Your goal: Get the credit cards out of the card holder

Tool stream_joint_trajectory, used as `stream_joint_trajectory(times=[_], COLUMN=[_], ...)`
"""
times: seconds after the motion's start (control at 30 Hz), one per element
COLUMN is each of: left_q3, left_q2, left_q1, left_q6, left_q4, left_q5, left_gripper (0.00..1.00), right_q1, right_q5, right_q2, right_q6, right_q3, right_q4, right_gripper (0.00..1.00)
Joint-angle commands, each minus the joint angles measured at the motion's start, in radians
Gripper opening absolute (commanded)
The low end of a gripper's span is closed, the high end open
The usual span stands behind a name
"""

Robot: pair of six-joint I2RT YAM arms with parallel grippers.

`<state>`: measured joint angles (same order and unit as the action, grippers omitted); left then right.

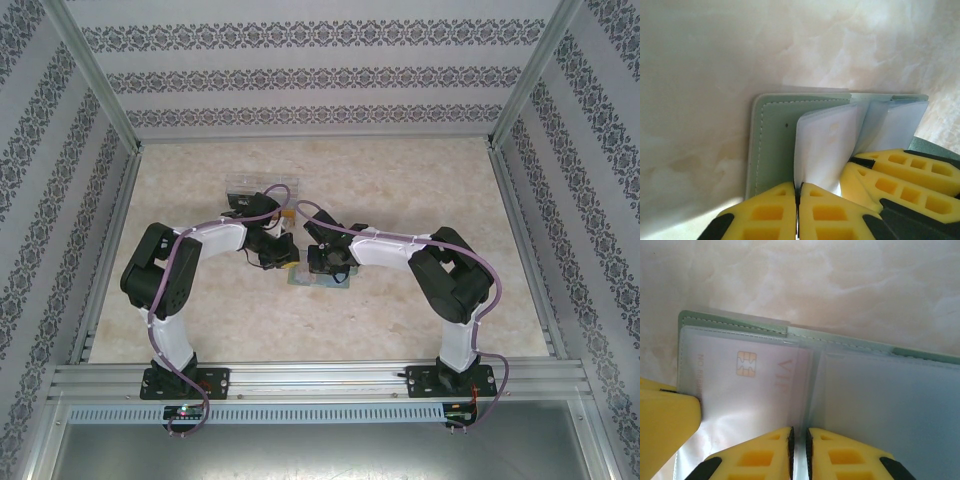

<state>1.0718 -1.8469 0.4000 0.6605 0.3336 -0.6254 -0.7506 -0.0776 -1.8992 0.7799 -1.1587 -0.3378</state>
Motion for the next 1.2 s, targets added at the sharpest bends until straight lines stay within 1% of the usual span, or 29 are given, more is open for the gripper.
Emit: stream_joint_trajectory(times=[0.0,0.07,0.23,0.37,0.43,0.53,0.63,0.73,0.87,1.1,1.17], left_q3=[0.021,0.021,0.028,0.035,0.042,0.052,0.062,0.068,0.084,0.115,0.127], left_q2=[0.041,0.056,0.086,0.095,0.099,0.098,0.1,0.096,0.076,0.015,-0.002], left_q1=[0.014,0.015,0.015,0.015,0.016,0.023,0.037,0.048,0.071,0.1,0.102], left_q6=[-0.022,-0.026,-0.039,-0.046,-0.051,-0.05,-0.038,-0.016,-0.001,0.011,0.004], left_q4=[0.036,0.043,0.083,0.104,0.113,0.104,0.08,0.045,0.028,0.03,0.043], left_q5=[-0.016,-0.011,0.017,0.018,0.008,-0.05,-0.102,-0.145,-0.163,-0.145,-0.159], left_gripper=[0.02,0.0,0.0,0.01,0.05,0.2,0.29,0.32,0.34,0.38,0.42], right_q1=[0.018,0.026,0.041,0.058,0.066,0.075,0.081,0.088,0.104,0.129,0.131], right_q5=[0.001,-0.017,-0.037,-0.026,-0.022,-0.021,-0.015,-0.001,0.02,0.015,0.009], right_q2=[-0.001,0.044,0.166,0.218,0.234,0.253,0.27,0.285,0.315,0.358,0.361], right_q6=[-0.001,-0.005,-0.015,-0.009,0.0,0.013,0.025,0.034,0.052,0.067,0.067], right_q3=[0.014,0.021,0.048,0.086,0.109,0.14,0.161,0.176,0.204,0.249,0.254], right_q4=[-0.021,-0.004,0.037,0.051,0.059,0.075,0.083,0.087,0.094,0.12,0.127], right_gripper=[0.2,0.22,0.32,0.34,0.35,0.35,0.35,0.35,0.35,0.39,0.39])
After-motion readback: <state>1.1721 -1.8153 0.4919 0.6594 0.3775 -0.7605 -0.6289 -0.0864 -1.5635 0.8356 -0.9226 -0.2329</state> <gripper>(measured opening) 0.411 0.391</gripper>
